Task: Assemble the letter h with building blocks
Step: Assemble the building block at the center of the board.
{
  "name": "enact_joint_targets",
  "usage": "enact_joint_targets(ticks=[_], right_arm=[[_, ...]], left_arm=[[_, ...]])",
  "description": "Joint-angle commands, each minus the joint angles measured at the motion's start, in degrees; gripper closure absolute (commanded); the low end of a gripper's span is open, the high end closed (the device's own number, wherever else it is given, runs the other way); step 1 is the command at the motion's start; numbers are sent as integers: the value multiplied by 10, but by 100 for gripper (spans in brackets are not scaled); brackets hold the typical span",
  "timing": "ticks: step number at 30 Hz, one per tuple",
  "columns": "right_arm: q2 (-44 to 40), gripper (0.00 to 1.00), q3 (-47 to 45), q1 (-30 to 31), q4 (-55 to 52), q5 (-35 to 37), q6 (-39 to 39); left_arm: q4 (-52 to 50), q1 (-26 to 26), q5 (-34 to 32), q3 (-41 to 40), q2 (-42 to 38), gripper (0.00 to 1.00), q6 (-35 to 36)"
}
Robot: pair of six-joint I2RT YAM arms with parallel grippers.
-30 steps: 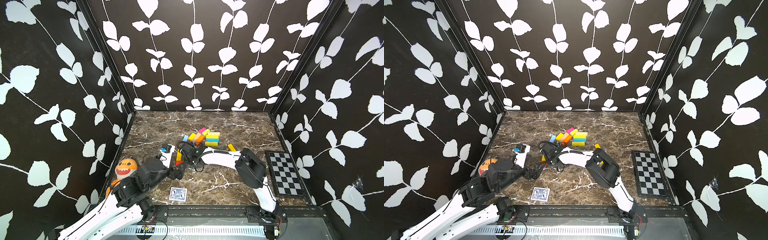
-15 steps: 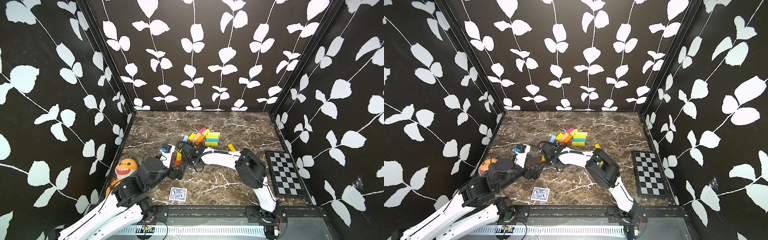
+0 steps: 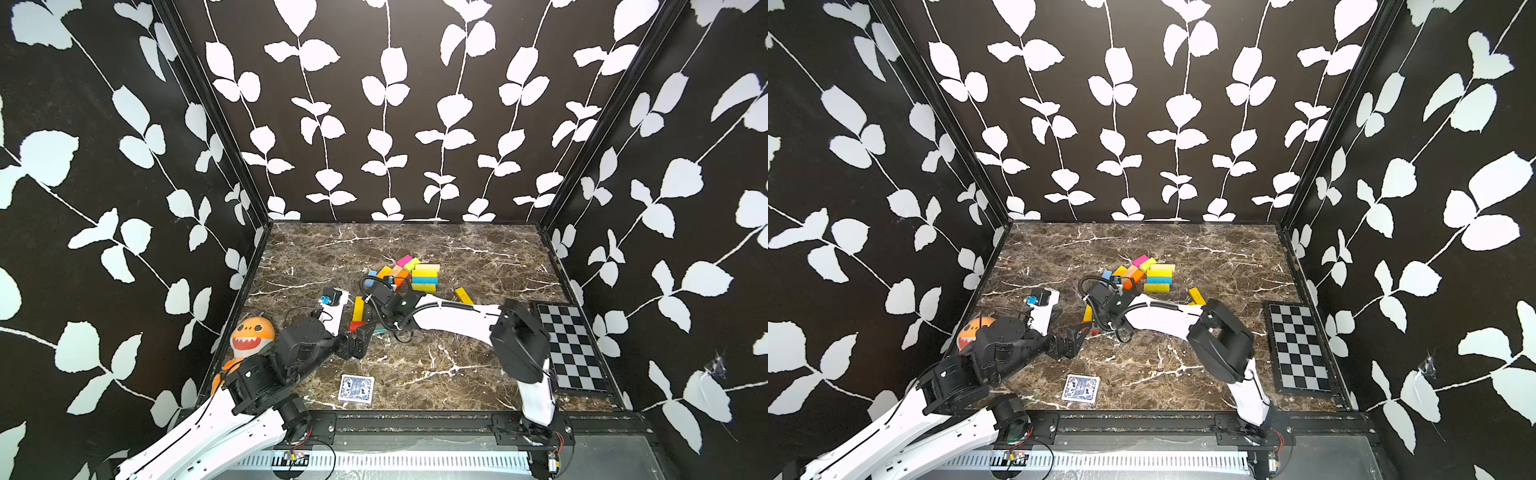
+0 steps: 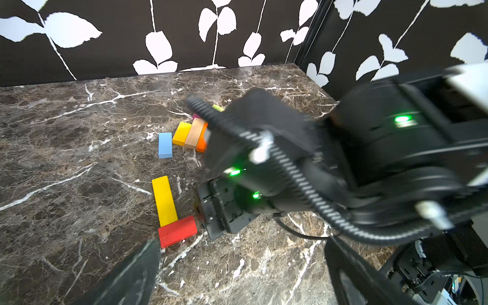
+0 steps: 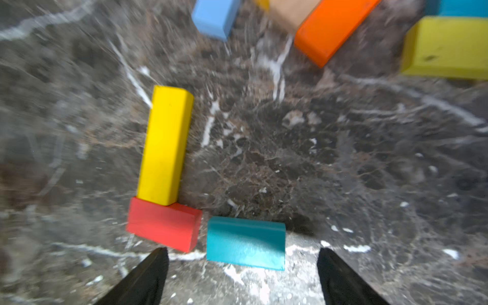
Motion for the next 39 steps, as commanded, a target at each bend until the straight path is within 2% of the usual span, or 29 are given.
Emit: enact_joint_targets(ticks=[1, 4, 7, 15, 22, 39], right_arm=[[-33, 11, -49, -16, 75, -48, -7], [-35, 11, -94, -40, 136, -138, 0], [-30, 11, -105, -48, 158, -178, -6], [-21, 11, -125, -61, 166, -185, 12], [-3, 11, -117, -57, 179, -215, 10], [6, 12, -107, -44, 196, -221, 23]], left_arm=[[7, -1, -11, -10, -7, 1, -9], [6, -1, -9, -10, -5, 1, -10], [4, -1, -9, -8, -2, 1, -10], [3, -1, -9, -2, 7, 1, -9], [5, -1, -9, -3, 14, 1, -10], [4, -1, -11, -5, 15, 1, -13]])
